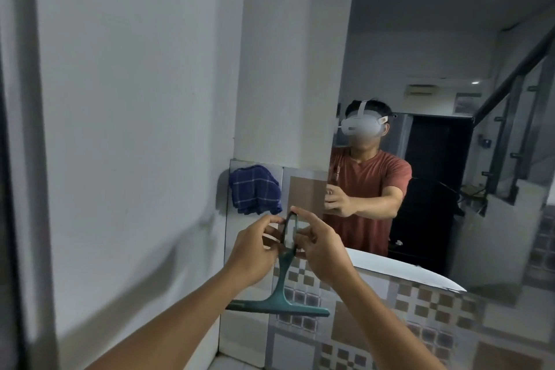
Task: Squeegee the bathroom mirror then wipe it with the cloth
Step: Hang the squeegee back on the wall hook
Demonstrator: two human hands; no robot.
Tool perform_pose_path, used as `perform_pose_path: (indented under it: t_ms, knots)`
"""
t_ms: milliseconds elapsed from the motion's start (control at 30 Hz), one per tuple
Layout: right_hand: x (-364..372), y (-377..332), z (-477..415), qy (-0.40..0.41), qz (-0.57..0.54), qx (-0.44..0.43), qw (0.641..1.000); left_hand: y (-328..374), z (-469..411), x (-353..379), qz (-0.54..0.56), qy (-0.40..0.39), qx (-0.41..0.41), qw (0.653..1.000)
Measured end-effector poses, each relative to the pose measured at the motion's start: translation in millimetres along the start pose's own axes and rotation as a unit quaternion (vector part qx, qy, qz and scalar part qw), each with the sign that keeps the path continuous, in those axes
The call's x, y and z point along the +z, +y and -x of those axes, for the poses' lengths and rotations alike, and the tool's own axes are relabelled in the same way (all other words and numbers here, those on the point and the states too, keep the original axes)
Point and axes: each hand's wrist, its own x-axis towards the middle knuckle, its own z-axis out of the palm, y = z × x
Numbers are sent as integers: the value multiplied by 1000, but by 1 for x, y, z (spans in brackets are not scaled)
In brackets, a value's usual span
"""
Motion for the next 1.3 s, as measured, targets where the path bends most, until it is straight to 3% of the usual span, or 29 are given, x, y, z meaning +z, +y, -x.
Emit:
perform_pose_path:
  t_ms: [267,767,1300]
  knots:
    - [46,35,-21,-12,102,-3,995,-53,-14,2,-37,-21,6,999]
    - [82,111,-45,68,141,-2,988,-131,-45,54,-58,-32,1,998]
    - [75,118,-23,17,167,42,985,-147,-23,68,-86,-39,-24,995]
